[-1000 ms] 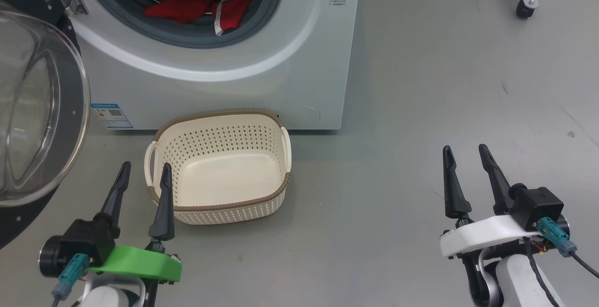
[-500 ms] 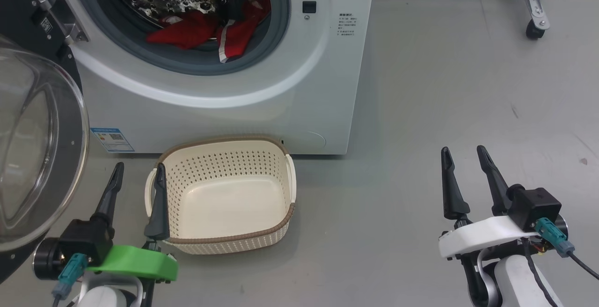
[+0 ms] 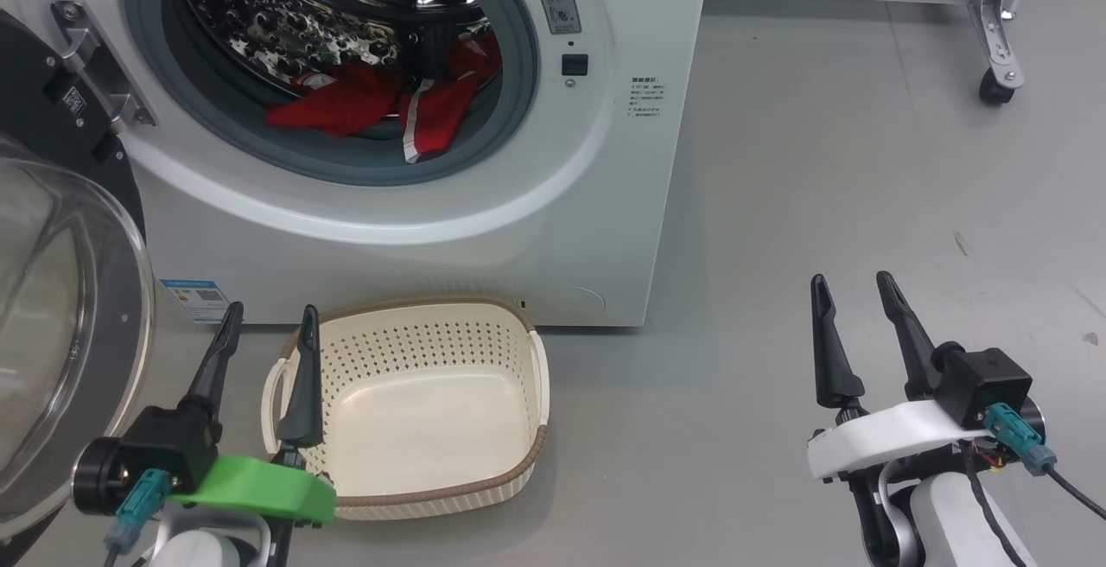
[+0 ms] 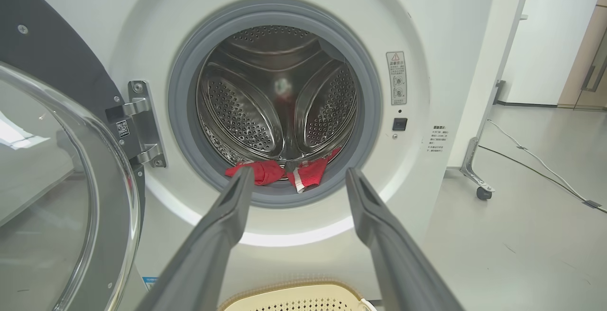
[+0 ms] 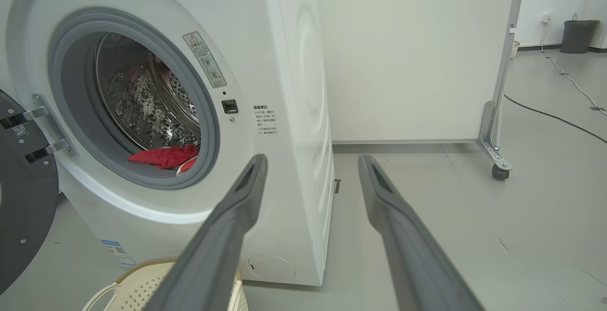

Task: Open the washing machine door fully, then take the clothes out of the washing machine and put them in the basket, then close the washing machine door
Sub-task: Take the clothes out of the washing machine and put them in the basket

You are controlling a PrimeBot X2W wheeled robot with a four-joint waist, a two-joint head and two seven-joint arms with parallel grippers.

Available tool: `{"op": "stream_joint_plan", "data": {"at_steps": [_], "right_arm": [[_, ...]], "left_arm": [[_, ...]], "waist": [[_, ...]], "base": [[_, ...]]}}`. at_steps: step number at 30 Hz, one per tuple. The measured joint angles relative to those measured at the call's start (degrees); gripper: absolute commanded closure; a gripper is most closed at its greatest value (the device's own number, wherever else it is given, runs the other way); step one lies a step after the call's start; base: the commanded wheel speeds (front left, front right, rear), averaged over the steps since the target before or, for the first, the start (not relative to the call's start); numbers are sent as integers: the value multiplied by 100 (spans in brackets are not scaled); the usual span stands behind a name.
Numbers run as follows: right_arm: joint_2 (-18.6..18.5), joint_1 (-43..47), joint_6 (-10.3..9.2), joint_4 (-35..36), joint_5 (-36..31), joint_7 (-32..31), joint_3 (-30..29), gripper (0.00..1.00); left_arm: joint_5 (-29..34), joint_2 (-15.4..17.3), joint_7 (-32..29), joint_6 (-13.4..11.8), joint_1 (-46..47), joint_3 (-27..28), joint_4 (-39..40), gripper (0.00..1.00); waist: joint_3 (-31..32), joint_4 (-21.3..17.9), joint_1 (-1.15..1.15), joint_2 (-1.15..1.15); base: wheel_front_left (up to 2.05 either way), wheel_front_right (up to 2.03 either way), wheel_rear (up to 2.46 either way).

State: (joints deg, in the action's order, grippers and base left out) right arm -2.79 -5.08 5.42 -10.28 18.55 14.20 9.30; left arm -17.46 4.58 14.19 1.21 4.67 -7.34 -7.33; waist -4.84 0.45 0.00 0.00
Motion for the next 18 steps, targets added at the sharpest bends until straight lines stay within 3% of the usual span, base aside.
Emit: {"op": "stream_joint_plan", "data": {"at_steps": [18], "right_arm": [[1, -1, -1, 16, 5, 0, -31, 0]], "left_arm": [[0, -1, 0, -20, -5, -13, 4, 0]], "waist": [[-90, 2, 0, 0]], "base": [[26, -26, 0]]}}
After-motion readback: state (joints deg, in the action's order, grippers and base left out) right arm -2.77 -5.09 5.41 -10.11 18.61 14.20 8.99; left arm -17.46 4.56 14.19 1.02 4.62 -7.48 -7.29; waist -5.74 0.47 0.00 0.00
